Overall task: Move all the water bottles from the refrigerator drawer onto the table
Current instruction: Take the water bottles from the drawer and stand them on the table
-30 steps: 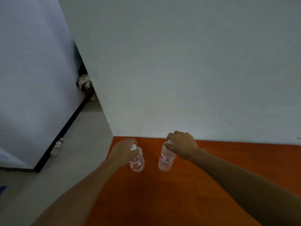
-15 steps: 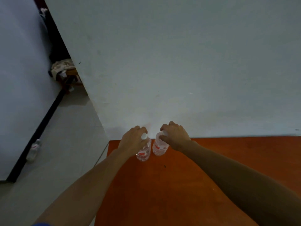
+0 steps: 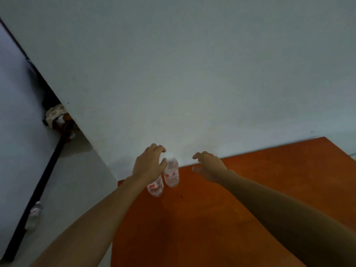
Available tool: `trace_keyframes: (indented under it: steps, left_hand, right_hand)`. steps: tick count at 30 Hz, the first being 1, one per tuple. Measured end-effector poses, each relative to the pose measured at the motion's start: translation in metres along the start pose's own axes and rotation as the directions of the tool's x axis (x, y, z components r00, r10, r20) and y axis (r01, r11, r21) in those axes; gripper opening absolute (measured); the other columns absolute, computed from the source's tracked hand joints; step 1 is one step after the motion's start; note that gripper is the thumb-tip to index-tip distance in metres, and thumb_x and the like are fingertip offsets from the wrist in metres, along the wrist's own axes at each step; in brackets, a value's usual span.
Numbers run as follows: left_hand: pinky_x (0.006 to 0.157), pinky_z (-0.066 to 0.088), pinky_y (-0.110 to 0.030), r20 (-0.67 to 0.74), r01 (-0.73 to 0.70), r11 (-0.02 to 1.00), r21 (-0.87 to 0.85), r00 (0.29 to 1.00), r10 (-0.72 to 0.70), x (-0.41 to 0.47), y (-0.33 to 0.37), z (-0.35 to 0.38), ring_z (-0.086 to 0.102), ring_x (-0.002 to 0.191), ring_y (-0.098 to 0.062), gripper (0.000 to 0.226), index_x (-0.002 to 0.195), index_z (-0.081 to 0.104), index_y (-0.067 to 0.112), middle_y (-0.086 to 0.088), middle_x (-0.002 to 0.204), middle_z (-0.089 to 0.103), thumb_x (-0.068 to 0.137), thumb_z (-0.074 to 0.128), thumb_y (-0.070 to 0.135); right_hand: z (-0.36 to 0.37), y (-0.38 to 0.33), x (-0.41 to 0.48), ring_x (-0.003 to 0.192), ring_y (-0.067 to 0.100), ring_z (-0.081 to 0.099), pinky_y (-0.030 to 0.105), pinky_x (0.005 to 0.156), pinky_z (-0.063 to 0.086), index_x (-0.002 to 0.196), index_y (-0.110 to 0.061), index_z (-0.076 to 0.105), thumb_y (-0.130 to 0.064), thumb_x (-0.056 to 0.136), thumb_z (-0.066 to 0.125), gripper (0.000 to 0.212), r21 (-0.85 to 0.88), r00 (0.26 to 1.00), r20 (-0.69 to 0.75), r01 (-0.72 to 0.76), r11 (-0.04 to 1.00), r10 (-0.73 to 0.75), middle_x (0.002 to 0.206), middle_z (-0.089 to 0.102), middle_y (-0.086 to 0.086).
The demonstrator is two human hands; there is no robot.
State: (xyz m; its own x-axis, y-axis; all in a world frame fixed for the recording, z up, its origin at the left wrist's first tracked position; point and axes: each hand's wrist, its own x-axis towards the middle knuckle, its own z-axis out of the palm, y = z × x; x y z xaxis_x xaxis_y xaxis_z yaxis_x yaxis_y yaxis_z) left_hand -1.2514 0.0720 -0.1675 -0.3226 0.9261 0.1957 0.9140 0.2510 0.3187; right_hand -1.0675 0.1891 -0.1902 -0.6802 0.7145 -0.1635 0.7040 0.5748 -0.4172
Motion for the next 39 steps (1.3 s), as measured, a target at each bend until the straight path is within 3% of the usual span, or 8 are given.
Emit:
trace_keyframes:
  steps: [7,13,18,24,29,36,39]
  left_hand:
    - [0.077,0.052,-0.029,0.063,-0.231,0.97,-0.072,0.97,0.236,-0.025,0.169,0.033,0.06,0.088,-0.016,0.022,0.111,0.06,0.018,-0.001,0.108,0.06,0.092,0.055,0.028]
    - [0.074,0.05,-0.035,0.162,-0.507,0.851,-0.132,0.836,0.524,-0.089,0.36,0.084,0.06,0.091,-0.023,0.018,0.103,0.06,0.02,-0.002,0.1,0.059,0.088,0.057,0.029]
    - [0.071,0.049,-0.031,0.222,-0.681,0.689,-0.247,0.653,0.725,-0.159,0.517,0.125,0.056,0.086,-0.015,0.019,0.107,0.058,0.02,0.002,0.102,0.056,0.093,0.053,0.031]
    - [0.073,0.052,-0.031,0.212,-0.813,0.456,-0.362,0.405,0.89,-0.228,0.695,0.155,0.056,0.081,-0.012,0.017,0.105,0.059,0.021,0.003,0.098,0.057,0.091,0.055,0.029]
    - [0.079,0.052,-0.036,0.227,-0.874,0.288,-0.391,0.212,0.951,-0.279,0.83,0.197,0.057,0.088,-0.017,0.025,0.112,0.058,0.024,0.003,0.104,0.058,0.09,0.055,0.035]
    - [0.072,0.043,-0.026,0.181,-0.882,0.077,-0.464,-0.009,0.983,-0.339,1.024,0.25,0.055,0.086,-0.014,0.022,0.109,0.059,0.023,0.003,0.104,0.06,0.091,0.055,0.034]
    - [0.075,0.05,-0.03,0.16,-0.861,-0.011,-0.508,-0.107,0.981,-0.357,1.103,0.266,0.057,0.086,-0.015,0.016,0.102,0.059,0.024,0.004,0.104,0.061,0.089,0.056,0.033]
  right_hand:
    - [-0.053,0.119,-0.155,0.113,0.028,0.056,0.042,0.092,0.048,0.13,-0.02,0.053,-0.039,0.091,0.058,0.043,-0.089,0.977,-0.118,-0.189,0.978,0.178,0.129,0.058,0.007]
    - [-0.091,0.234,-0.35,0.106,0.022,0.059,0.036,0.086,0.051,0.129,-0.02,0.055,-0.037,0.092,0.059,0.04,-0.025,0.876,-0.214,-0.446,0.895,0.431,0.124,0.059,0.003]
    - [-0.111,0.309,-0.512,0.097,0.016,0.06,0.027,0.079,0.049,0.121,-0.023,0.059,-0.038,0.091,0.06,0.034,0.068,0.698,-0.302,-0.663,0.745,0.649,0.116,0.063,0.001]
    - [-0.12,0.382,-0.681,0.107,0.02,0.058,0.03,0.083,0.044,0.123,-0.024,0.059,-0.042,0.09,0.058,0.037,0.199,0.457,-0.381,-0.809,0.554,0.804,0.12,0.063,-0.001]
    - [-0.12,0.452,-0.796,0.102,0.019,0.06,0.03,0.077,0.046,0.118,-0.026,0.062,-0.045,0.088,0.06,0.036,0.325,0.255,-0.391,-0.861,0.392,0.884,0.116,0.065,-0.001]
    - [-0.154,0.557,-0.929,0.1,0.02,0.062,0.032,0.08,0.048,0.113,-0.025,0.064,-0.043,0.088,0.059,0.031,0.392,0.015,-0.394,-0.902,0.183,0.919,0.114,0.066,-0.001]
    - [-0.167,0.597,-0.982,0.099,0.02,0.061,0.032,0.079,0.049,0.112,-0.025,0.064,-0.044,0.088,0.058,0.031,0.441,-0.085,-0.362,-0.893,0.09,0.928,0.113,0.067,-0.001]
